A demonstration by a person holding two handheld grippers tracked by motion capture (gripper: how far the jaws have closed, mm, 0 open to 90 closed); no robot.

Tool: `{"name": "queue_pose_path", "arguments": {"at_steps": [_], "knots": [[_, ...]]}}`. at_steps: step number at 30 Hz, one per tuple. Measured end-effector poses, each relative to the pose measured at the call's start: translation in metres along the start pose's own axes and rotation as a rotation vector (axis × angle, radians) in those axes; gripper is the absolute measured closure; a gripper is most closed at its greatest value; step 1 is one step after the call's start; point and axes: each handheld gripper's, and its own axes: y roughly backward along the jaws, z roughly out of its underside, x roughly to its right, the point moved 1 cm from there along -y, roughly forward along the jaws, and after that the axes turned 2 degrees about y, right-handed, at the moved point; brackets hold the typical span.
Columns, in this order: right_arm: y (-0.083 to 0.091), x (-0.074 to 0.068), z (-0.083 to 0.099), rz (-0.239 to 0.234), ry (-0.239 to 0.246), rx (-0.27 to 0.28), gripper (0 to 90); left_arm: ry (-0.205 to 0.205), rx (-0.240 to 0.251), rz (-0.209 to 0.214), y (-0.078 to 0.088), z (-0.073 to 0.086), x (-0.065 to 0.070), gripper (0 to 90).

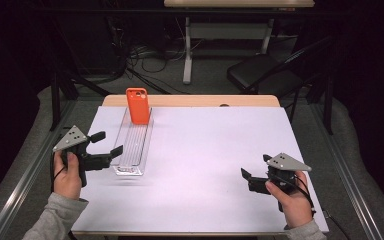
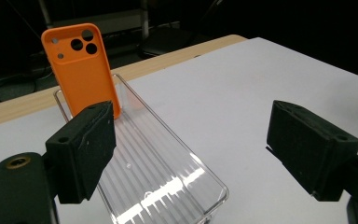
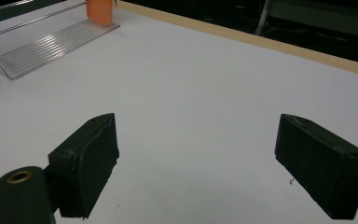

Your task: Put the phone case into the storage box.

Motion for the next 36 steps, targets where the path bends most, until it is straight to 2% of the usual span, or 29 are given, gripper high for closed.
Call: {"name": "queue_pose_path", "arguments": {"at_steps": [3,14,24,28,30,36], "knots": [[0.002,0.001,0.003,0.004,-0.004,0.001,12.7,0.016,-0.007,0.005,0.001,0.006,-0.001,15.7],[0.006,0.007,0.017,0.018,-0.021,-0.004,12.7,0.058,0.018,0.012,0.006,0.026,0.000,15.7],[0.008,0.012,0.035,0.043,-0.041,-0.020,12.7,0.053,0.011,0.010,0.002,0.049,0.004,15.7],[0.007,0.013,0.040,0.045,-0.054,-0.024,12.7,0.044,0.003,0.023,0.002,0.056,0.004,15.7],[0.007,0.013,0.041,0.049,-0.056,-0.022,12.7,0.054,0.009,0.029,0.002,0.060,0.004,15.7],[0.003,0.011,0.044,0.059,-0.051,-0.028,12.7,0.057,0.004,0.010,0.002,0.071,0.003,15.8]]}}
